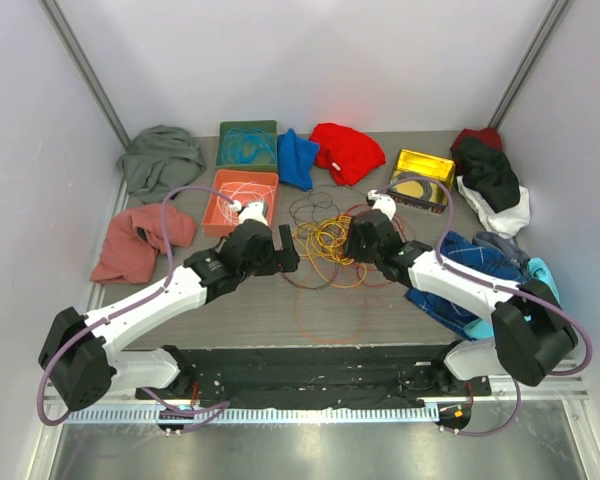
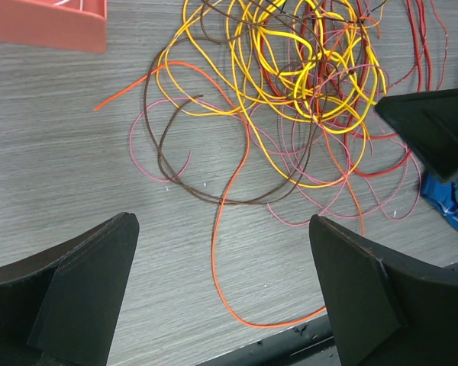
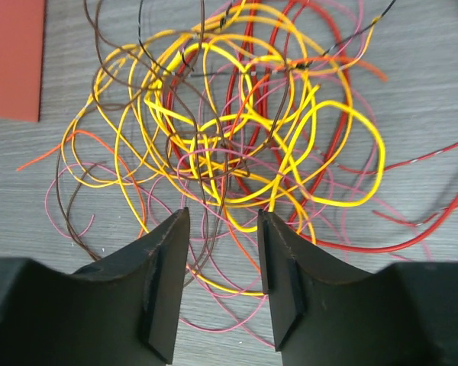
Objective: Untangle the cables
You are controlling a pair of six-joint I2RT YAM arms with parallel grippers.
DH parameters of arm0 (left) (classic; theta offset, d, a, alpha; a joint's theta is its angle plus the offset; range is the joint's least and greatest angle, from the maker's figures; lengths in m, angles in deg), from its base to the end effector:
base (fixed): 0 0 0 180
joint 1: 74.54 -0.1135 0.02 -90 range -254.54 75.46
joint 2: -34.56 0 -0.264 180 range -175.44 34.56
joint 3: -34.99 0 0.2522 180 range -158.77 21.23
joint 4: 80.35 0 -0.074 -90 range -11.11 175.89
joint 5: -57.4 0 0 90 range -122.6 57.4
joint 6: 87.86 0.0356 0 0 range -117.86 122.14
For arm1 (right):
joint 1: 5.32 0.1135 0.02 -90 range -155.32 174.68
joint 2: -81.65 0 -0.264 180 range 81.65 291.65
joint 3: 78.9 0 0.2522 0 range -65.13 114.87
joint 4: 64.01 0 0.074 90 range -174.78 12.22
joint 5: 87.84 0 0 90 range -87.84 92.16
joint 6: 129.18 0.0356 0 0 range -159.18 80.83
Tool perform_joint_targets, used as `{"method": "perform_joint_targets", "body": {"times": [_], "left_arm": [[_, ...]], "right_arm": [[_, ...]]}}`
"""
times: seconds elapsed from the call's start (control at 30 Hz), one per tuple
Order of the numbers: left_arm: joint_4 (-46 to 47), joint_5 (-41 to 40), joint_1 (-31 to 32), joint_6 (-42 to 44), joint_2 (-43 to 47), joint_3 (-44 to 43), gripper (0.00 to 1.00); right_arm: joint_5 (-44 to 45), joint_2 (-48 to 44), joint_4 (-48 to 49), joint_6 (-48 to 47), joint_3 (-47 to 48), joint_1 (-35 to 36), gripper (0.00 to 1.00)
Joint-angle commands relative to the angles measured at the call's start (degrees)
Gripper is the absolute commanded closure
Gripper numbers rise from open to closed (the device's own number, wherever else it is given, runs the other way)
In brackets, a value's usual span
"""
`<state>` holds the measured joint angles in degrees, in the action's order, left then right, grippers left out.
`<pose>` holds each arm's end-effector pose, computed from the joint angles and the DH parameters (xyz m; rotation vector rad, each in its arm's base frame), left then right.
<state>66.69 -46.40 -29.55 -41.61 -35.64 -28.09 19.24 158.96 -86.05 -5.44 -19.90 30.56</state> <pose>0.1926 -0.1806 0.2607 -0.1048 2.3043 -0.5504 0.2360 0.1578 0.2219 0.1143 2.2544 0.3170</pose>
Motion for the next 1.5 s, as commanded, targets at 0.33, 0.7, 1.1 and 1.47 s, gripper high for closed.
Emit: {"method": "perform_joint_targets", "body": {"times": [0.33,0.7,1.1,1.47], "left_arm": [[2.2,2.0,0.2,-2.1,1.7,1.7,0.00],[2.6,3.4,0.2,-3.4,0.1,1.9,0.00],[3.4,6.1,0.2,-4.8,-4.6,1.4,0.00],[3.6,6.2,0.2,-4.9,-5.0,1.5,0.00]], "right_arm": [[-1.2,-3.2,3.3,5.8,-5.0,-0.3,0.55],[-0.8,-4.9,2.8,4.6,-7.3,-1.6,0.56],[0.7,-8.3,1.6,6.6,-15.3,-1.9,0.61],[-0.7,-4.6,6.4,7.0,-16.1,-2.3,0.62]]}}
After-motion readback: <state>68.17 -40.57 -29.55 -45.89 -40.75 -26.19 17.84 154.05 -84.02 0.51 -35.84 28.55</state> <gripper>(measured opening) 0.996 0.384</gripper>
